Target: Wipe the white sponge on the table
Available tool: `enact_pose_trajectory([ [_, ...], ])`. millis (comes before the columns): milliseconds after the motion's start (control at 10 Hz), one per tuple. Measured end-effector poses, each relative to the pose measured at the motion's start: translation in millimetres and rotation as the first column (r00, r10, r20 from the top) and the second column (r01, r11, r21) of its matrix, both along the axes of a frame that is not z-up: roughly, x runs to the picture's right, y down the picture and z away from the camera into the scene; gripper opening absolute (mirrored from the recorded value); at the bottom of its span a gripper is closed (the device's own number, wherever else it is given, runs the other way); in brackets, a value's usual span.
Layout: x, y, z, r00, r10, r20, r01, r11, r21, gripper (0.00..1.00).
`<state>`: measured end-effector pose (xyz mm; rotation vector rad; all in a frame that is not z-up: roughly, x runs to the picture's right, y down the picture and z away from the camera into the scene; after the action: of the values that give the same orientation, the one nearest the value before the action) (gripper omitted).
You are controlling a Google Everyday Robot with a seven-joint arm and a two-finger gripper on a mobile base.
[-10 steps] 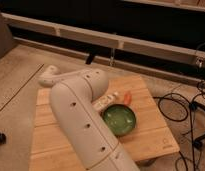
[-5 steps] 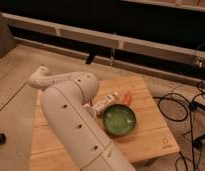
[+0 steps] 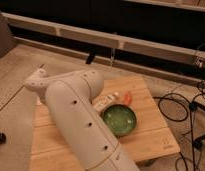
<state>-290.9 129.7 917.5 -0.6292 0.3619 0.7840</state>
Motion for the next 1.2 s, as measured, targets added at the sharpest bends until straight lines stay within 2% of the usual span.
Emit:
enact_pose_trajectory([
  [200, 25.7, 18.6, -15.6, 0.999, -0.004, -0.043, 0.002, 0.9990, -0.045, 0.00],
  [300, 47.0, 26.7, -21.1, 0.996, -0.013, -0.085, 0.007, 0.9977, -0.068, 0.00],
  [500, 70.0, 26.8, -21.1, 0.991, -0.009, -0.136, -0.001, 0.9972, -0.075, 0.00],
  [600, 79.1, 18.1, -14.2, 0.987, -0.008, -0.158, -0.001, 0.9983, -0.058, 0.00],
  [800, 82.2, 2.4, -2.6, 0.986, -0.031, -0.165, 0.027, 0.9992, -0.030, 0.00],
  [1000, 75.3, -17.1, 9.4, 0.986, -0.069, -0.150, 0.071, 0.9975, 0.008, 0.00],
  [1200, 63.8, -35.7, 22.1, 0.989, -0.082, -0.124, 0.089, 0.9948, 0.050, 0.00],
])
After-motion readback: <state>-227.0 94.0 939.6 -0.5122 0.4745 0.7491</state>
